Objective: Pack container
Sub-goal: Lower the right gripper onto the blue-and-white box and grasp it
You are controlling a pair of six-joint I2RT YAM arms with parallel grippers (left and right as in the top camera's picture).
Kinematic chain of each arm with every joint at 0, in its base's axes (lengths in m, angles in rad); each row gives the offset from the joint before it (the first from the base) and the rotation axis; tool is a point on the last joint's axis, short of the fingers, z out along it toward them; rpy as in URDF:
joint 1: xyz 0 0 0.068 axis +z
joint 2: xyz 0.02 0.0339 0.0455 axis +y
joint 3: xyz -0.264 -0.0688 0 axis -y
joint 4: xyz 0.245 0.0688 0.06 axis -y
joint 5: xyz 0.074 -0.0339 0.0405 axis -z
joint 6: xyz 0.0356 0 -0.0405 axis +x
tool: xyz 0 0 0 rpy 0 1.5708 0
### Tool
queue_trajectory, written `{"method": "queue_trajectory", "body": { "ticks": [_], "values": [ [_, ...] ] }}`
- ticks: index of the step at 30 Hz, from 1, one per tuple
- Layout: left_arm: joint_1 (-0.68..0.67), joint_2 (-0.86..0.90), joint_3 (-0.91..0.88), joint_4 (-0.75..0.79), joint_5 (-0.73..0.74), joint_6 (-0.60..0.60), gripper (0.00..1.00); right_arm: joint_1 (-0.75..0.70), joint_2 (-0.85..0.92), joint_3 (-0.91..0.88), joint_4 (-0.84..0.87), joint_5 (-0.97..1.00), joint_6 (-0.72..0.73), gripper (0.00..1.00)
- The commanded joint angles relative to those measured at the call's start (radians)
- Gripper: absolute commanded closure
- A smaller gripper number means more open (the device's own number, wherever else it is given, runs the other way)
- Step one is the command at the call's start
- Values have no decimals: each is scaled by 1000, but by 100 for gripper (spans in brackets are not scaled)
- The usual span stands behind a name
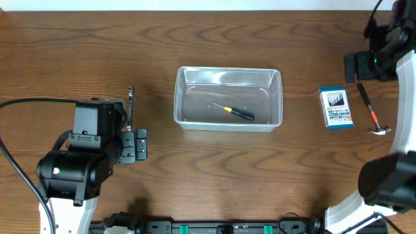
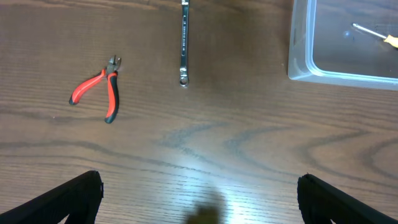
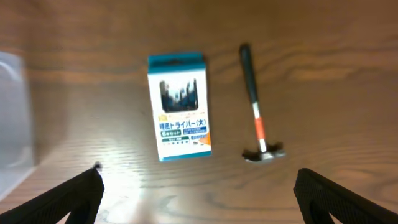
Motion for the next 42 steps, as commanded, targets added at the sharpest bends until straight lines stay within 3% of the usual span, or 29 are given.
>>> {"method": "queue_trajectory", "body": {
  "ticks": [1, 6, 14, 42],
  "values": [
    [-3, 4, 22, 0, -9, -2, 2, -6, 14, -115, 59, -34, -65, 1],
    [-3, 4, 22, 0, -9, -2, 2, -5, 19, -338, 276, -34, -124, 1],
    [-3, 4, 22, 0, -9, -2, 2, -6, 31, -481, 481, -53, -165, 1],
    [-3, 4, 22, 0, -9, -2, 2, -18, 239, -484, 532, -109, -179, 1]
  ]
}}
